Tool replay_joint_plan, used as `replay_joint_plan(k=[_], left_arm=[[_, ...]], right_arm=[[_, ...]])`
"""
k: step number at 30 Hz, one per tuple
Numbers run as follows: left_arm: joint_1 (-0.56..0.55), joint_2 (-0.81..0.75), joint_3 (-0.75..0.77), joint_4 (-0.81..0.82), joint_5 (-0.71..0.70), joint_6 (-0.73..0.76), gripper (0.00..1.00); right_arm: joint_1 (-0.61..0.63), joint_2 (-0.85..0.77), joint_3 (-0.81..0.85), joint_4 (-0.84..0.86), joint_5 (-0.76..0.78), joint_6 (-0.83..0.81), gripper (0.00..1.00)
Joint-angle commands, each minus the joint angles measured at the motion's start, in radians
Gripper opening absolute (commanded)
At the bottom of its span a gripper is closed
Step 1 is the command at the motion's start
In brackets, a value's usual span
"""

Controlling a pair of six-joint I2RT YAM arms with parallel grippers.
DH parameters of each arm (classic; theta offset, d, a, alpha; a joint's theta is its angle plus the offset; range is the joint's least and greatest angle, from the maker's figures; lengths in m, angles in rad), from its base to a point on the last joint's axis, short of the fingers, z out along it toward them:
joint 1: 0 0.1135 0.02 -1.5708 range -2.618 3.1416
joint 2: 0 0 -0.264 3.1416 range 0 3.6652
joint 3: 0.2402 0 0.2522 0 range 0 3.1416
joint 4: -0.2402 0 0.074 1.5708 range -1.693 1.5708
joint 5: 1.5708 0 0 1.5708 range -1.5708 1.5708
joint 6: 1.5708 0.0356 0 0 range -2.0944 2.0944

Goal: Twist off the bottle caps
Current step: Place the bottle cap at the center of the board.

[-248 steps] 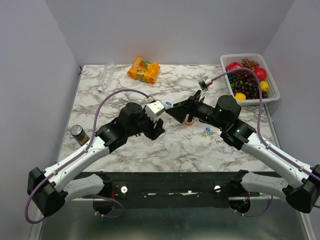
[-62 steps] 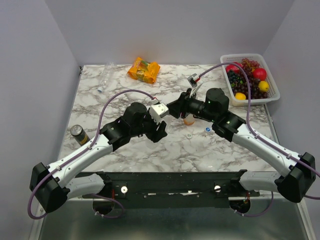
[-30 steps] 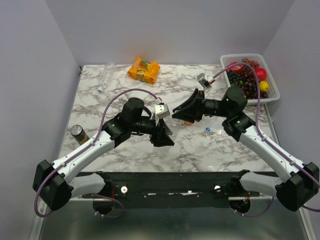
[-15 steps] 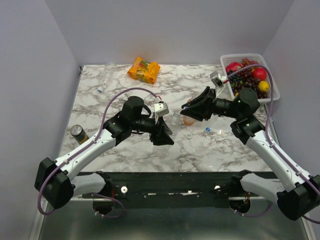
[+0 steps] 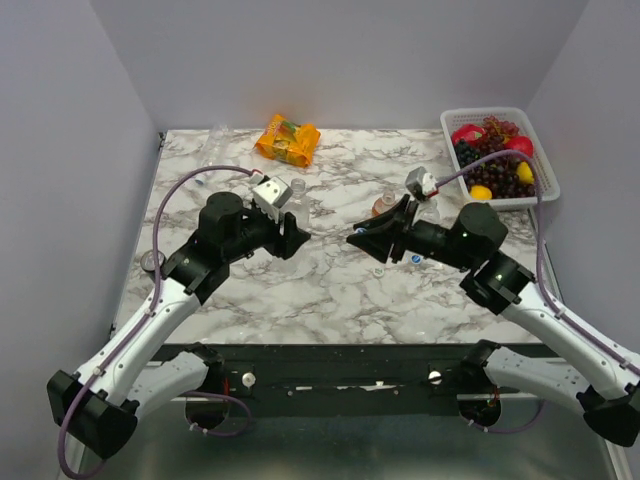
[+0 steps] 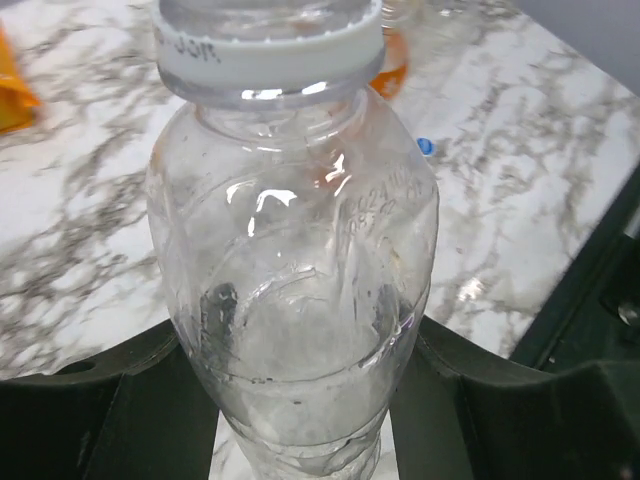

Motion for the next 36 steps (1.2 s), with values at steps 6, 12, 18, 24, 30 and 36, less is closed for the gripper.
replay_joint_plan(k=[6,12,18,24,30,36], left_arm=[[0.011,-0.071,-0.002,-0.037,-0.372,0.051,0.3],[0.011,-0.05,0.001,-0.038,-0.358,0.051,0.3],[0.011,-0.044,0.001,-0.035,-0.349,0.053,0.3],[0.011,-0.042,0.001,-0.038,-0.341,0.053,0.3],[0.011,-0.044,0.002,-0.038,-0.329,0.053,0.3],[0.011,-0.044,0.004,-0.038,-0.317,0.051,0.3]], right_arm=[[0.151,0.133,-0.209,0.116,0.462,0.007,0.25],[0.211,0.232,-0.302,0.249,0.65,0.045,0.26],[0.234,0.33,-0.364,0.35,0.778,0.079,0.26],[0.245,0.429,-0.368,0.412,0.822,0.114,0.27],[0.256,0.512,-0.365,0.459,0.876,0.124,0.27],[0.265,0.611,-0.332,0.473,0.919,0.128,0.3]])
